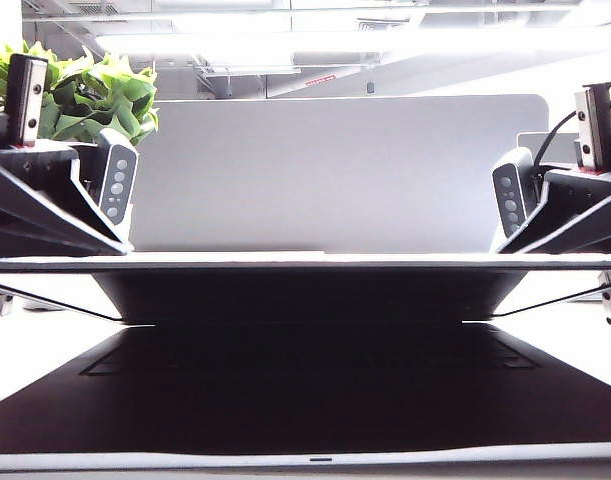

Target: Close the laptop lid.

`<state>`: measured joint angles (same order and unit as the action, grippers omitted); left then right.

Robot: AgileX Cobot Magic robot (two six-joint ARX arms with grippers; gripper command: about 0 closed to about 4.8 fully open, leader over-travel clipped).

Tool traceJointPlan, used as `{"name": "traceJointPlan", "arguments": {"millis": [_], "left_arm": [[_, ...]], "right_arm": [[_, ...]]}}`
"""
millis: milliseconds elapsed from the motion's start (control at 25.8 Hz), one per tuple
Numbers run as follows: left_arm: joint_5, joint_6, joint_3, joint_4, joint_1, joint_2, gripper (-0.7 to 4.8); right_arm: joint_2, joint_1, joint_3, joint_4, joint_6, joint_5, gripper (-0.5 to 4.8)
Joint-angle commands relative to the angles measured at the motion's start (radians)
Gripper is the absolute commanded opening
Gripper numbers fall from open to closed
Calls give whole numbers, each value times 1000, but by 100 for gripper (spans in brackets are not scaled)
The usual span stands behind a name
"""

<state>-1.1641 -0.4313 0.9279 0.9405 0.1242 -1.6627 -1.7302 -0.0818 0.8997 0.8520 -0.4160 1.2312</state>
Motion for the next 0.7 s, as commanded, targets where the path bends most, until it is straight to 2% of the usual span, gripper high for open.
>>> {"name": "traceJointPlan", "arguments": {"millis": [39, 155, 233, 465, 581, 698], "left_arm": [[27, -2, -2, -23, 0, 2, -5], [35, -1, -2, -38, 0, 2, -5], [94, 6, -3, -36, 1, 2, -5], [183, 60, -41, -93, 5, 2, -5], [146, 66, -41, -97, 5, 2, -5], [10, 66, -31, -120, 5, 3, -5]], "right_arm": [[3, -2, -18, -5, -4, -3, -5], [3, -2, -46, -15, -2, -43, -5], [3, -2, -58, -16, 2, -78, -5], [3, -2, -60, -29, 31, -158, -5], [3, -2, -60, -46, 35, -125, -5], [3, -2, -37, -48, 30, 35, -5]]}}
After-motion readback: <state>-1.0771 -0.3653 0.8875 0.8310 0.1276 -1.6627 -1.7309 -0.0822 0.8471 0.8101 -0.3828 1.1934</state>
